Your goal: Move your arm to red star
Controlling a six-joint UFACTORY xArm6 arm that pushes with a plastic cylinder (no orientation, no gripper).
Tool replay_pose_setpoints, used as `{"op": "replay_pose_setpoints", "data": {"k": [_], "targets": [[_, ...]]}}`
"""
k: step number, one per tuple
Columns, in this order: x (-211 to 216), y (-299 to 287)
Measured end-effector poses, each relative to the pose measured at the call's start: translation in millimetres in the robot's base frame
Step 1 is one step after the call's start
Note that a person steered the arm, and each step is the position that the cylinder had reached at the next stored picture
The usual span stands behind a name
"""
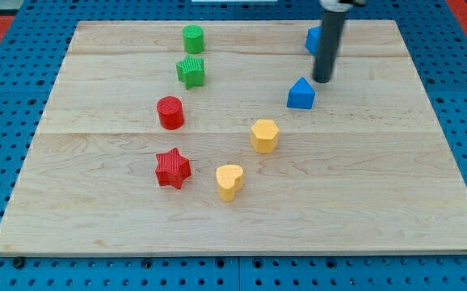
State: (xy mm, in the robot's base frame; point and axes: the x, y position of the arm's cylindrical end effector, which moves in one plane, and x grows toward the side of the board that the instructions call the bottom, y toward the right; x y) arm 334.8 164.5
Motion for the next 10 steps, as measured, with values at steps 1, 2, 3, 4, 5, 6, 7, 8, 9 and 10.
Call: {"op": "replay_pose_setpoints", "data": {"k": [1,2,3,4,5,6,7,8,9,10], "targets": [[4.3,101.1],[11.3,155.7],[24.8,178.4],[27.1,180.9],[27.6,180.1],[28.2,181.0],[28.4,180.4],[36.4,180.4],[45.5,180.9],[134.3,178.6]]}}
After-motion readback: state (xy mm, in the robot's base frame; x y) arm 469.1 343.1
